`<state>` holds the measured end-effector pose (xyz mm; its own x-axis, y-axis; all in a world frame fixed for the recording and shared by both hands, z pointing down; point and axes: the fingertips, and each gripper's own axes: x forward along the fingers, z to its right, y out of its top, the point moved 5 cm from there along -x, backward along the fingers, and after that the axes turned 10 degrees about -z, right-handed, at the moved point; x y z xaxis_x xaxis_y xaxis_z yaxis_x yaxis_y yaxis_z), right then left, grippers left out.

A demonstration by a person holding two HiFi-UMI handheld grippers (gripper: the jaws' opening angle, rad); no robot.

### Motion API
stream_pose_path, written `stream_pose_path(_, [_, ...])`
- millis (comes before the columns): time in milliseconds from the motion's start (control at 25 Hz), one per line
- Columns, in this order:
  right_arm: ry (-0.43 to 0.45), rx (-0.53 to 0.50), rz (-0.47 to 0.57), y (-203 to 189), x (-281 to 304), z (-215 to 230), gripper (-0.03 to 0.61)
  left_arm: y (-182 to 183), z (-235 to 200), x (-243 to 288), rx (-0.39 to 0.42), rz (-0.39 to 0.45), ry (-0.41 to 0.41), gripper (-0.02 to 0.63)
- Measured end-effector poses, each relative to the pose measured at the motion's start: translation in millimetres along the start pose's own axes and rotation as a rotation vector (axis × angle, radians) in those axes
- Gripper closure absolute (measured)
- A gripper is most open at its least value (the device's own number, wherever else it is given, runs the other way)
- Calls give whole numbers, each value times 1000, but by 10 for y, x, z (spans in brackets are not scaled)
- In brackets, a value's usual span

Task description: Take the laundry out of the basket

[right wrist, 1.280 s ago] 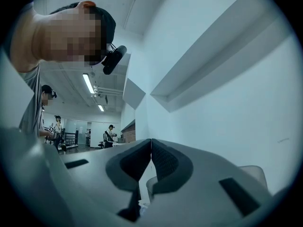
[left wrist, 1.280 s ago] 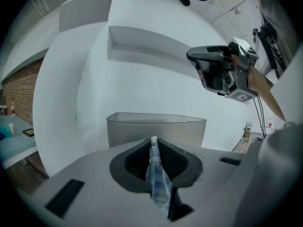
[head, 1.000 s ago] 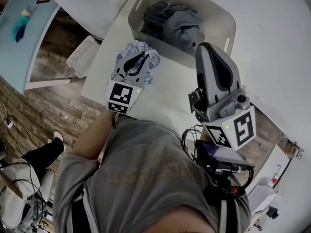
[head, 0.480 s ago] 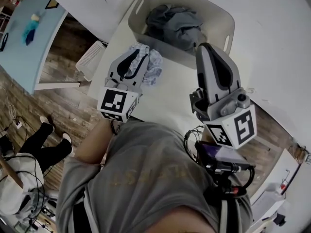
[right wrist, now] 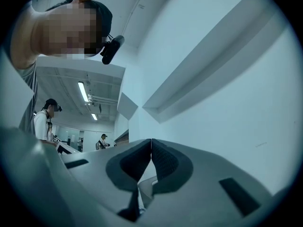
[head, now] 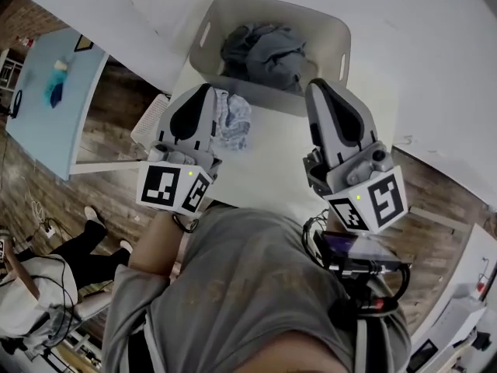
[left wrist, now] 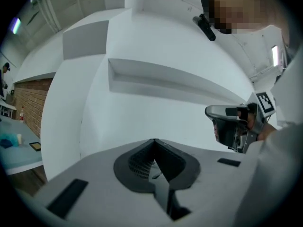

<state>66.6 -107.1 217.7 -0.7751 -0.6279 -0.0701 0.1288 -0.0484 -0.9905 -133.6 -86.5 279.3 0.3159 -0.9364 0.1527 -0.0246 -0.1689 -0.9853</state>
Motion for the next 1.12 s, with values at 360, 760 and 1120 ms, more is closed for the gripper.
stream_pose_path(360, [-92, -5, 4, 14, -203, 230, 571, 274, 134, 98, 6, 56, -36, 604])
stream_pose_path(760, [-160, -84, 35, 342, 15, 493, 571, 668, -75, 297, 47, 72, -5, 604])
stream_pose_path(1120, [-191, -200, 17, 617, 578, 660, 569, 1047, -392, 641, 41, 141, -45, 604])
